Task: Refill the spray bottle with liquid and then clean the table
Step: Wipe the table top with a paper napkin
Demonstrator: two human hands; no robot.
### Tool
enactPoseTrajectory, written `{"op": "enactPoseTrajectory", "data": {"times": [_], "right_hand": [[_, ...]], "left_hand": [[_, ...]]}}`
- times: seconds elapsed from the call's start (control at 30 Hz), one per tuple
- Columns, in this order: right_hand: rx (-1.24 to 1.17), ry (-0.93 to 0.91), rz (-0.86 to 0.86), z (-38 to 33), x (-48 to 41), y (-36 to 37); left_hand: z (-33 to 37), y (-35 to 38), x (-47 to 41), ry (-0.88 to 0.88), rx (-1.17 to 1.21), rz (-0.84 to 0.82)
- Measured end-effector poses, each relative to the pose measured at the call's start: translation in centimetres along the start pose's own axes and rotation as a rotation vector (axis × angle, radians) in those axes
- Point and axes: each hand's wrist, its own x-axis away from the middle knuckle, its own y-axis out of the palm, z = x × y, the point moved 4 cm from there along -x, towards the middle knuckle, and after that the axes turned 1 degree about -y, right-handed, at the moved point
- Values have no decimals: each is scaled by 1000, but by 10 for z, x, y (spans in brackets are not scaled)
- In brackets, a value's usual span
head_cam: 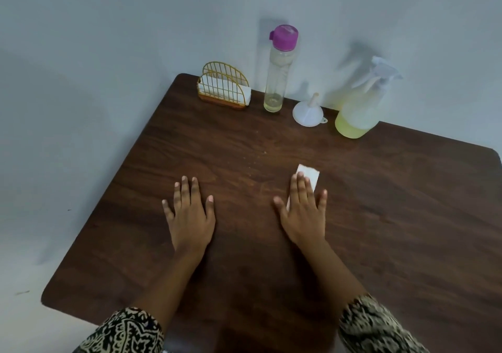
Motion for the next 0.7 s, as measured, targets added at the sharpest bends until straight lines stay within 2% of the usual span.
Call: {"op": "enactPoseTrajectory", "data": {"times": [0.07,0.17,0.23,0.3,0.37,0.43,0.5,0.57,0.63,0.7], "right_hand": [[-50,-7,2,-28,-27,-5],[-25,-278,-22,-82,-18,6],[28,-399,-19,-83,6,10],[47,-341,-3,-57,7,7],[42,-180,-5,-39,-18,1],[-7,-84,-12,-48,-49,-3],[-35,-143,-29,-81,-61,-1],[3,-318,-56,-106,-45,5],[53,-471,-68,-101,-17,8],[62,-454,-53,-71,-8,5]], "left_hand": [[0,0,0,-1,-1,2],[-1,0,0,1,16,18],[-2,1,-1,1,28,26],[-2,1,0,8,21,35],[-1,1,0,10,11,47],[-2,1,0,13,8,39],[-3,2,-1,15,5,38],[-3,1,-1,12,9,25],[-4,-1,-1,10,12,35],[-10,-7,-6,45,15,48]]}}
